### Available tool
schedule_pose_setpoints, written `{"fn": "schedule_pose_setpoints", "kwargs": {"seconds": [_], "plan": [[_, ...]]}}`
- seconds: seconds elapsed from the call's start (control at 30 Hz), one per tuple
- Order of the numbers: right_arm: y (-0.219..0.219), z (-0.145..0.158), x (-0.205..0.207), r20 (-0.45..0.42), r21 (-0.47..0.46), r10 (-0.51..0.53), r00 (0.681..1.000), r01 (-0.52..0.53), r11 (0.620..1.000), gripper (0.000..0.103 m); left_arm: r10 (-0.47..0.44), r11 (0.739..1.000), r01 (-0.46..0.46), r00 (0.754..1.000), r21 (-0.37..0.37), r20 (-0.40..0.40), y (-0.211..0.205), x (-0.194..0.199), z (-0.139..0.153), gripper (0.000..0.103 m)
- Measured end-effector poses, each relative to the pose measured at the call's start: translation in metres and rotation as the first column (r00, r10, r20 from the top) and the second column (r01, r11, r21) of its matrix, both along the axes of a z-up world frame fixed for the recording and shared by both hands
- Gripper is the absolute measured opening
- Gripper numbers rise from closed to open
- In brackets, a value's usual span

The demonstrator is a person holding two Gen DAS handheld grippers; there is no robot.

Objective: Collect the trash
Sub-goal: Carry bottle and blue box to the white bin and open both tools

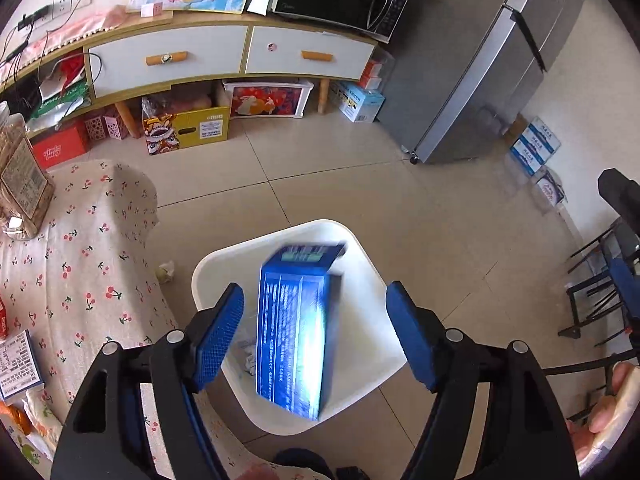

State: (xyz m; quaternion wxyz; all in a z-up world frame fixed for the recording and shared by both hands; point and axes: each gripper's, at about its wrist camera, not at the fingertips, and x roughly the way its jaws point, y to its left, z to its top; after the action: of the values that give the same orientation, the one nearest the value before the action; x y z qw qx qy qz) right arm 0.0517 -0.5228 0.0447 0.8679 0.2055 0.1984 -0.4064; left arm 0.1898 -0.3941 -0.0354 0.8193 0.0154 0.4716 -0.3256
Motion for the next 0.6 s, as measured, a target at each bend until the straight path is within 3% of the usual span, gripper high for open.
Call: {"fn": "schedule_pose_setpoints", "kwargs": {"seconds": [0.17,0.33,0.6], "plan": [[0.014,0.0,0.006,-0.022,-0.037,0.035,0.999,-0.036,0.999,0.096,0.074,0.997,-0.072,0.995,-0.024,0.065,0.033,-0.001,0.022,0.079],[0.041,0.002,0.017,-0.061,-0.115,0.077,0.995,-0.083,0.99,0.096,0.176,0.984,-0.171,0.972,-0.045,0.153,0.072,-0.004,0.052,0.087],[0.09,0.003,0.033,-0.079,-0.176,0.174,0.982,-0.185,0.967,0.096,0.335,0.94,-0.341,0.895,-0.031,0.294,0.133,-0.012,0.08,0.093]]}}
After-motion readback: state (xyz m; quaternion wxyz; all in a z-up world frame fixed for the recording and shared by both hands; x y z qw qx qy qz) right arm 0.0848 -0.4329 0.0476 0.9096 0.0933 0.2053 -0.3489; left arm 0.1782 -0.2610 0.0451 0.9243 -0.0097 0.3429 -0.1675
